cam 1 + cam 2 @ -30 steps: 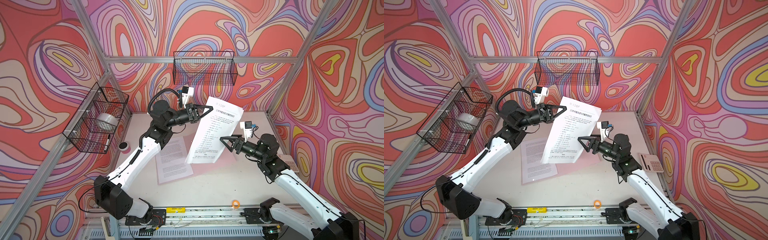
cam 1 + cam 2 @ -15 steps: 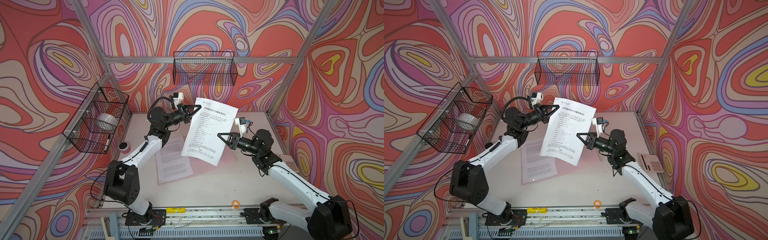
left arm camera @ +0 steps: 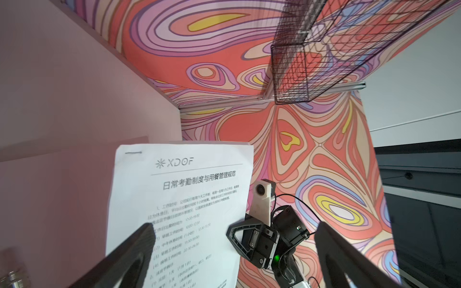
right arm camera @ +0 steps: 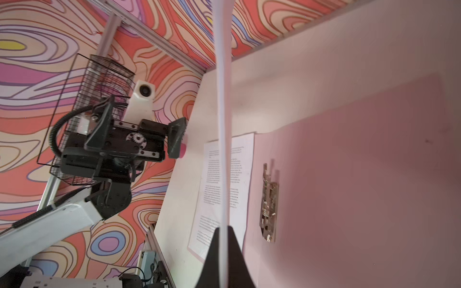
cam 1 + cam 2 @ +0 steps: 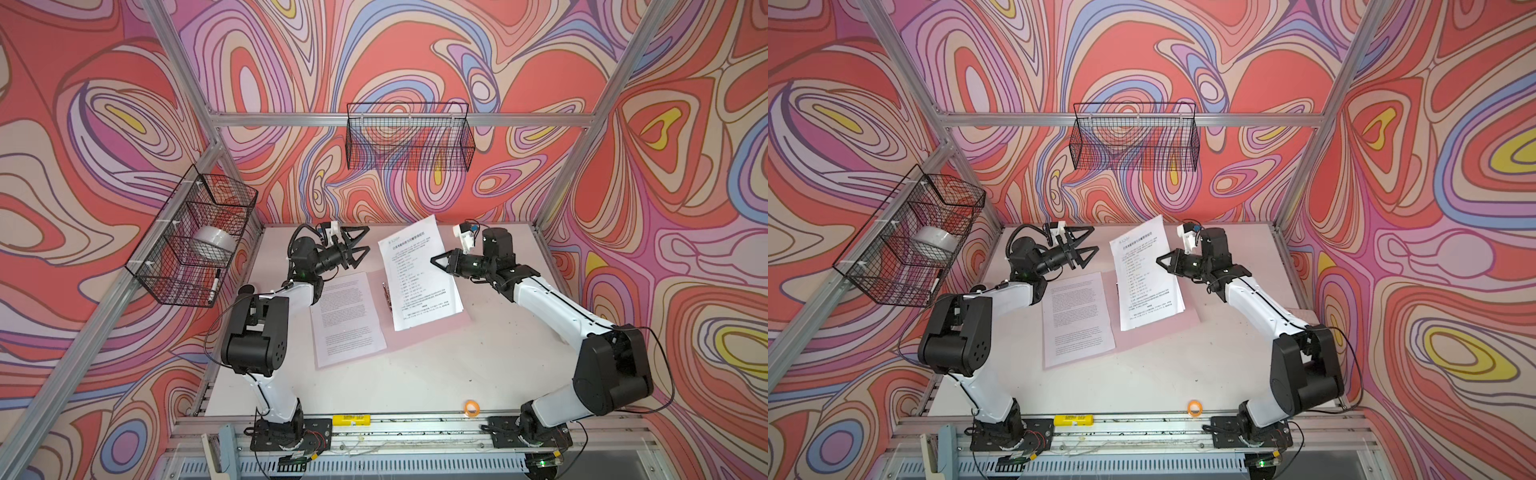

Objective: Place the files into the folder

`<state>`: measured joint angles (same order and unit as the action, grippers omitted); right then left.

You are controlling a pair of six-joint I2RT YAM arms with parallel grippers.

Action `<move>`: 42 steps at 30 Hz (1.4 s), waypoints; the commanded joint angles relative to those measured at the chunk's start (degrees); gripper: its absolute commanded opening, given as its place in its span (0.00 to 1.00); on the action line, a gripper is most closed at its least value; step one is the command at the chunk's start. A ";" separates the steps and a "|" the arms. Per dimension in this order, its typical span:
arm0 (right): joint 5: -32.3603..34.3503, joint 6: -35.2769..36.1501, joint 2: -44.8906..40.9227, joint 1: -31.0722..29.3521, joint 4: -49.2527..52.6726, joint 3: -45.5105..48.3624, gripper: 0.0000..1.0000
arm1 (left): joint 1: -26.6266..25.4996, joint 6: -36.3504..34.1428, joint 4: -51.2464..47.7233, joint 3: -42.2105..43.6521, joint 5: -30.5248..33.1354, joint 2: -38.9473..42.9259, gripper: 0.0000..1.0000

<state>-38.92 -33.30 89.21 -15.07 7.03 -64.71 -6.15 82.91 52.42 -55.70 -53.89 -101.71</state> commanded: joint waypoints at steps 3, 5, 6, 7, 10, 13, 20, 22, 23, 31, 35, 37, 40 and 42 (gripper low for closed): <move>-7.00 2.07 5.26 3.40 1.08 -2.09 0.00 | 0.00 -28.14 -33.22 1.20 5.95 8.79 1.00; -8.44 2.85 7.61 4.43 0.75 -2.64 0.00 | 0.00 -37.86 -48.86 -0.54 12.44 12.10 1.00; -9.06 3.25 8.51 4.82 0.62 -2.91 0.00 | 0.04 -40.72 -53.16 -0.88 14.78 13.29 1.00; -9.49 3.66 9.54 5.26 0.62 -3.25 0.00 | 0.15 -43.11 -57.12 -0.90 17.41 14.39 1.00; -11.32 4.30 11.75 6.22 0.49 -4.32 0.00 | 0.78 -46.00 -62.02 1.27 21.10 16.79 1.00; -12.17 4.88 13.25 6.26 0.73 -5.49 0.00 | 1.82 -45.99 -61.36 4.15 20.20 18.06 1.00; -16.20 3.63 20.39 7.71 1.75 -10.52 0.00 | 2.29 -48.84 -65.82 7.82 24.11 19.35 1.00; -18.38 0.68 22.31 7.69 0.97 -12.39 0.00 | 2.29 -49.46 -68.58 8.27 26.70 20.28 1.00; -19.64 -1.74 22.94 7.72 -0.73 -12.54 0.00 | 2.29 -49.71 -69.49 8.62 27.60 21.18 1.00; -25.46 -16.33 24.22 7.79 -12.15 -11.82 0.00 | 2.34 -50.40 -71.11 8.69 29.39 23.34 1.00; -26.05 -20.13 25.75 7.90 -14.62 -11.62 0.00 | 2.37 -50.06 -70.14 8.86 27.99 22.29 1.00; -27.06 -25.58 26.28 7.92 -21.43 -9.84 0.00 | 2.46 -50.04 -70.18 8.86 27.64 22.08 1.00; -27.96 -32.02 27.17 7.92 -29.30 -7.85 0.00 | 2.46 -49.89 -69.91 9.03 27.30 22.52 1.00; -27.97 -32.85 27.58 7.83 -29.78 -7.68 0.00 | 2.55 -49.91 -69.83 8.97 27.21 22.78 1.00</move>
<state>-65.32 -60.23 115.37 -7.46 -15.88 -73.49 -4.01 34.06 -16.69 -46.61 -26.04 -79.00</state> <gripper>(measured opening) 0.047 0.994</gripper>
